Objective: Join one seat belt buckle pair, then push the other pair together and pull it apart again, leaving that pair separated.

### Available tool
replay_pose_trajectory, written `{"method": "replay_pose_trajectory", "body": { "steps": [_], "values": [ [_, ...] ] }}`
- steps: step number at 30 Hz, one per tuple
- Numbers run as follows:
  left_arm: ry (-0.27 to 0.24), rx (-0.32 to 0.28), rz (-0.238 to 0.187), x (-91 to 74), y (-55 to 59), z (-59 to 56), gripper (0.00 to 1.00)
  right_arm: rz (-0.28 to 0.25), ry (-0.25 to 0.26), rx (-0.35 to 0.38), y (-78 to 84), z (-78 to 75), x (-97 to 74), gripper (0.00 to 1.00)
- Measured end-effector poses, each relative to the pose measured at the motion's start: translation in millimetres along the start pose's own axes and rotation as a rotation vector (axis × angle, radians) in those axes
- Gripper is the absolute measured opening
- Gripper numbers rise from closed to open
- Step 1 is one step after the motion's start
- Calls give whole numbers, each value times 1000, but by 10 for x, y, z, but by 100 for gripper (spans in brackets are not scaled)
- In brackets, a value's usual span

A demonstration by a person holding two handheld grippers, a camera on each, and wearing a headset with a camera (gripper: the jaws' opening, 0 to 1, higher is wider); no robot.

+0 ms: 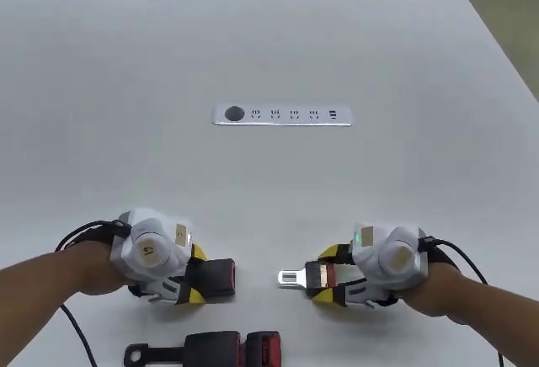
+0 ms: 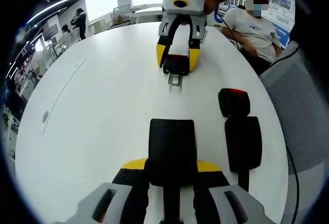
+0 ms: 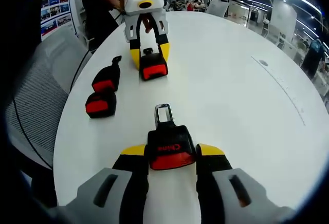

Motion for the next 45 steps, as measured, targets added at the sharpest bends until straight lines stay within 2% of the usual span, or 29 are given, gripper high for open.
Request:
{"method": "replay_pose_trajectory", "body": {
  "steps": [8, 16, 22, 30, 42, 45],
  "values": [
    [4, 4, 7, -4, -12, -8, 33, 7, 2, 5, 118, -48, -104, 34],
    [7, 6, 13, -2, -11, -4, 33, 8, 10, 10, 197, -22, -212, 34],
    [11, 8, 17, -1, -8, 0, 34, 15, 14, 12, 315, -97, -290, 34],
    [18, 14, 23, -3, -7, -3, 34, 16, 17, 15, 392, -115, -373, 34],
    [17, 8, 35, -3, -21, -10, 34, 21, 10, 24, 361, -119, -390, 35],
    [18, -13, 42, -5, -39, -19, 35, 23, 15, 24, 355, -112, -378, 35]
  ]
}}
Point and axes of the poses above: the centre of the closed fingertips' face, and the gripper's own axes: x roughly forward along the fingers, z roughly to its left, y roughly out of its underside, the point moved 1 cm from there along -x, roughly backward along the fingers, and after that the axes turned 10 degrees about y, right-handed, at the moved point
